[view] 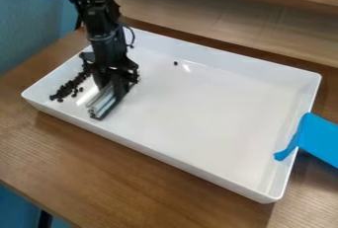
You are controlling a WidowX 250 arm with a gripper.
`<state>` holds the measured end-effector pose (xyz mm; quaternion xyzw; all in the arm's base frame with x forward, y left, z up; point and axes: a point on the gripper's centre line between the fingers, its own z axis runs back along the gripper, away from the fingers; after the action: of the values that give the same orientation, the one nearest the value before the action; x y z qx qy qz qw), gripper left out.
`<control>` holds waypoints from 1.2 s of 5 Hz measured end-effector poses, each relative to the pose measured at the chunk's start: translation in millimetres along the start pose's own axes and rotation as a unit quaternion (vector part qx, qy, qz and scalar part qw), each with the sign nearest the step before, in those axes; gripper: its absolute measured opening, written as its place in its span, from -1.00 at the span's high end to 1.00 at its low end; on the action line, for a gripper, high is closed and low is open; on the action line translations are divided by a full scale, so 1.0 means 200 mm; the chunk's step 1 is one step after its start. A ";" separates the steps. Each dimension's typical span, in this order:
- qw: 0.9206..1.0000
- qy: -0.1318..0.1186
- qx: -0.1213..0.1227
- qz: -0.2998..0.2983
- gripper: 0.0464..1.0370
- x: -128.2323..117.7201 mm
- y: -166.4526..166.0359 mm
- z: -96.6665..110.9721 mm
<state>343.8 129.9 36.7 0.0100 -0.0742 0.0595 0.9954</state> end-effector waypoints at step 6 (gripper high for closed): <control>0.997 0.006 -0.079 0.021 0.31 0.16 -0.08 0.20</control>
<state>370.5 116.0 81.7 -0.0703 -0.0734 0.0749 0.9920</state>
